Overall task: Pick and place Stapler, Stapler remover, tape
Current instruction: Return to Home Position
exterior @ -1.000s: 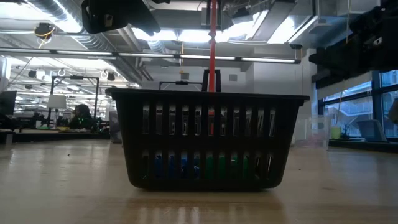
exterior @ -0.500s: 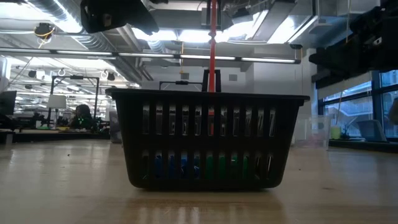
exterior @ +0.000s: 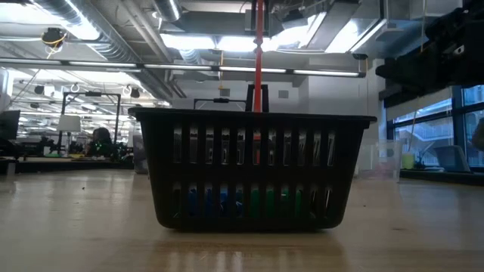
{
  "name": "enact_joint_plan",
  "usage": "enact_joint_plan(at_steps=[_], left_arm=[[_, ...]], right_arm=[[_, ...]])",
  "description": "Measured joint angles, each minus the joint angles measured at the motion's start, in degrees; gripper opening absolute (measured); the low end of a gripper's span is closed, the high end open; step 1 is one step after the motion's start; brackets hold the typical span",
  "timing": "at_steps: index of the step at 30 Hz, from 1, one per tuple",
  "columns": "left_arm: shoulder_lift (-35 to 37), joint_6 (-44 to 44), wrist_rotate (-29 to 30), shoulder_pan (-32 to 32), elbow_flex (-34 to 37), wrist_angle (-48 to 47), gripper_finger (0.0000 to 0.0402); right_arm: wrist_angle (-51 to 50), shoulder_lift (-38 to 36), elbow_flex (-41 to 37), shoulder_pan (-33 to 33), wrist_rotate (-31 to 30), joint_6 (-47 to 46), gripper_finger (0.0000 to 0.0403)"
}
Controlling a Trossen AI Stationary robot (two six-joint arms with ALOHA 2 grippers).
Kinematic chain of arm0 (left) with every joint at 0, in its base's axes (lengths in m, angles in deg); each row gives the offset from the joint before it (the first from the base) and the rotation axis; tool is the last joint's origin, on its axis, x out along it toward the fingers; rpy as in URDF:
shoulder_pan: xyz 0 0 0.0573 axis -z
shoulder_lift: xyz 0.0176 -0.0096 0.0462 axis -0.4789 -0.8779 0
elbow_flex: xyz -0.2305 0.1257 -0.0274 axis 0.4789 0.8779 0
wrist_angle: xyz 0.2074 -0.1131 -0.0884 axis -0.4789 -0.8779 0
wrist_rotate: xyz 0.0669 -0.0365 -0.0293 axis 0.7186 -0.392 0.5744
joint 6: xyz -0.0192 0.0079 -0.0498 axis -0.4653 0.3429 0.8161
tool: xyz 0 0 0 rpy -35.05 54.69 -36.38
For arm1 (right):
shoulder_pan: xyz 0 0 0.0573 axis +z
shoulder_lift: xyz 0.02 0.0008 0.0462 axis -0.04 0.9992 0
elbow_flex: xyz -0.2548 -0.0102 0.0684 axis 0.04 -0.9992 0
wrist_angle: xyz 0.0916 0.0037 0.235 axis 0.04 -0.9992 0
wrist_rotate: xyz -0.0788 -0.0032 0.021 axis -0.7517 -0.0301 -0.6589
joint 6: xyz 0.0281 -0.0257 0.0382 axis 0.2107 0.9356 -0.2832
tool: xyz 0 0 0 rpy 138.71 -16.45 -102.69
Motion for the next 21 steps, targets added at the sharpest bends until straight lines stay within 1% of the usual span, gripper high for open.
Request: enact_joint_plan(at_steps=[8,13,21], left_arm=[[4.1,0.0,0.3,-2.4,0.0,0.3,0.0141],[5.6,0.0,0.3,-5.1,0.0,0.3,0.0141],[6.8,0.0,0.2,-7.6,0.0,0.3,0.0141]], right_arm=[[0.0,0.0,0.0,0.0,0.0,0.0,0.0026],[0.0,0.0,0.0,0.0,0.0,0.0,0.0026],[0.0,0.0,0.0,0.0,0.0,0.0,0.0026]])
